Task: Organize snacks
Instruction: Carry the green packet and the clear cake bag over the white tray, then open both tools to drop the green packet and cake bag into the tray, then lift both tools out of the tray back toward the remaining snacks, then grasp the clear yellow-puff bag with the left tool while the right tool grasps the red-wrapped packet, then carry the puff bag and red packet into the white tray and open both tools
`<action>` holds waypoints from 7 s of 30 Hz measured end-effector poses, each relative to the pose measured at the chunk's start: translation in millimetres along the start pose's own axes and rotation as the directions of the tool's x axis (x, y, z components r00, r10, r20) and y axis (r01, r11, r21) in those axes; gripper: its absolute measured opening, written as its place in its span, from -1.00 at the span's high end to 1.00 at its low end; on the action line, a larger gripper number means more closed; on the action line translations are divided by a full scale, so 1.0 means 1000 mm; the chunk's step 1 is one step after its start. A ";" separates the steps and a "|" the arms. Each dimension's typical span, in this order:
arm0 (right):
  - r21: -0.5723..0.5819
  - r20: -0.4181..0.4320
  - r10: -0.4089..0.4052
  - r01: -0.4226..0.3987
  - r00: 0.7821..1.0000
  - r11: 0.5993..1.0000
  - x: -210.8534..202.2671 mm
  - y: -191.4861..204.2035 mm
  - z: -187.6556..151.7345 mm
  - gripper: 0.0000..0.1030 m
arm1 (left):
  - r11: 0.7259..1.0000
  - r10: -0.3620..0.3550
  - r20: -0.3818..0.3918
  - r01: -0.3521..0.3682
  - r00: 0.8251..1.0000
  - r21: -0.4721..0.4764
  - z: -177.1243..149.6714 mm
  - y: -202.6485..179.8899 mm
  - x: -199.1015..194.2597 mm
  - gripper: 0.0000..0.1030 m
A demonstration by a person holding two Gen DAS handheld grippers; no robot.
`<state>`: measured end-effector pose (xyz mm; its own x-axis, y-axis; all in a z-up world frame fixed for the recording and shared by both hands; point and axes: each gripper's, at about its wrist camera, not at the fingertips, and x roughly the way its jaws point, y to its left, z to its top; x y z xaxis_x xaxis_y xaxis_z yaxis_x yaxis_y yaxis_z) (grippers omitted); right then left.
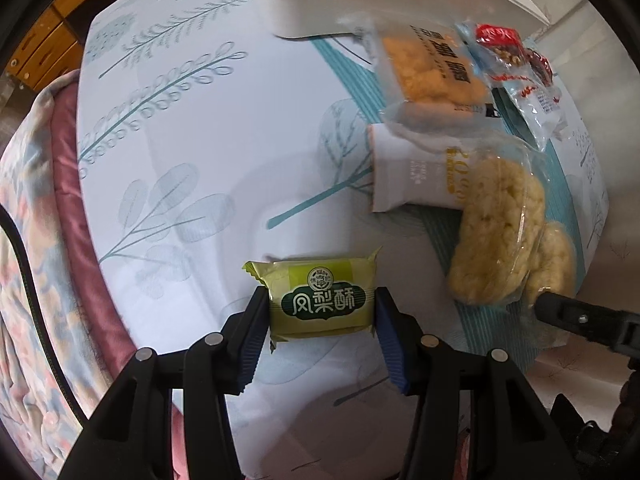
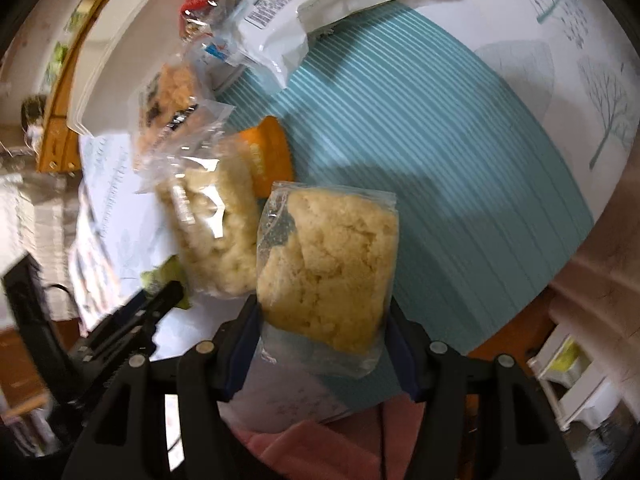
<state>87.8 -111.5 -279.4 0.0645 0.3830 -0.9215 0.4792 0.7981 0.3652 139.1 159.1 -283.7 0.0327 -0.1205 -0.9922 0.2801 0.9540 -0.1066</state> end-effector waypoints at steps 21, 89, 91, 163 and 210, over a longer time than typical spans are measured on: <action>-0.128 0.096 0.153 -0.140 0.984 0.982 -0.078 0.068 0.031 -0.15 | 0.998 -0.049 0.148 0.044 0.988 0.039 0.069 0.037 -0.114 0.03; -0.148 0.399 0.096 -0.039 0.912 0.988 -0.124 0.067 0.044 -0.59 | 0.986 -0.166 0.316 0.156 0.934 0.056 0.095 0.002 -0.203 -0.39; -0.146 0.415 0.085 -0.026 0.906 0.989 -0.123 0.063 0.032 -0.59 | 0.984 -0.174 0.326 0.157 0.929 0.079 0.078 0.002 -0.206 -0.39; -0.621 0.278 0.126 0.079 0.952 0.780 -0.063 -0.034 0.205 -0.38 | 0.936 0.084 -0.005 -0.081 0.996 -0.342 0.039 -0.106 -0.004 -0.51; -0.652 0.120 0.148 -0.034 0.982 0.757 -0.064 -0.033 0.193 0.01 | 0.935 -0.018 0.012 0.021 1.000 -0.353 0.061 -0.128 -0.009 0.44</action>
<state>237.3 -252.3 -257.7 0.2391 0.4382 -0.8665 -0.2104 0.8946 0.3943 161.8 21.5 -257.5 0.0395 -0.1407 -0.9893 -0.0764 0.9867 -0.1434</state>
